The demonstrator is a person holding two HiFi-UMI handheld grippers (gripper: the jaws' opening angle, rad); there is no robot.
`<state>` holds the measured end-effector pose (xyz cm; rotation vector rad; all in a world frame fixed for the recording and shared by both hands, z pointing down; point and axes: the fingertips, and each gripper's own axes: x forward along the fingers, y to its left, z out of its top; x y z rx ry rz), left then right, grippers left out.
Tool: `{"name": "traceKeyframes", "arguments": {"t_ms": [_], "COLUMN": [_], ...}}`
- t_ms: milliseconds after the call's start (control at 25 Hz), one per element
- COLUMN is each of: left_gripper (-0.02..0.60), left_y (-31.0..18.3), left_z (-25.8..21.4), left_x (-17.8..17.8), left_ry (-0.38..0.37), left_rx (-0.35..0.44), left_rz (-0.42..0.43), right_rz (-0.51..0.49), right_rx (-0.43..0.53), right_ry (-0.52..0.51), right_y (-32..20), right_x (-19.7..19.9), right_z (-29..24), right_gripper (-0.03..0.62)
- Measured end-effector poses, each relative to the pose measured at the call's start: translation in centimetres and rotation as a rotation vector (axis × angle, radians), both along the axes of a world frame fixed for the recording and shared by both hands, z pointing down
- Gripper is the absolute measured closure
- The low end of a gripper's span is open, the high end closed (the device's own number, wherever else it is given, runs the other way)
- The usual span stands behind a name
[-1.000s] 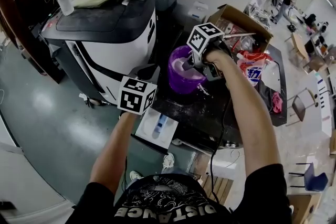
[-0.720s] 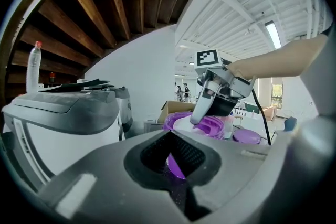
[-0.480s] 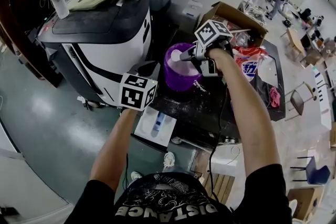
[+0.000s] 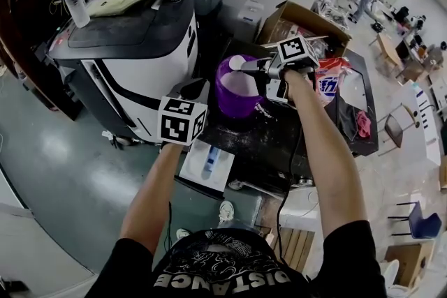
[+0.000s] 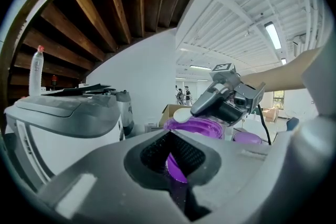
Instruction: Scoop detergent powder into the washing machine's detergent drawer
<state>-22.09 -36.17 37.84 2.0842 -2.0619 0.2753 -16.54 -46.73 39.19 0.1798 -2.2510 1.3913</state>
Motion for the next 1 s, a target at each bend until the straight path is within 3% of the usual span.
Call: {"name": "traceKeyframes", "arguments": {"t_ms": [600, 1000], "left_gripper": [0.581, 0.581], "left_y": [2.6, 5.2], "left_z": [0.3, 0.6], "left_x": [1.2, 2.0], "left_ry": [-0.014, -0.028], "left_rx": [0.003, 0.001], "left_rz": [0.038, 0.074], "right_rz": [0.154, 0.209], "right_rx": [-0.13, -0.151], "right_ry": [-0.267, -0.329], "right_y": [3.2, 6.5], "right_x": [2.2, 4.0], "right_z": [-1.4, -1.2], "right_gripper": [0.554, 0.554]}}
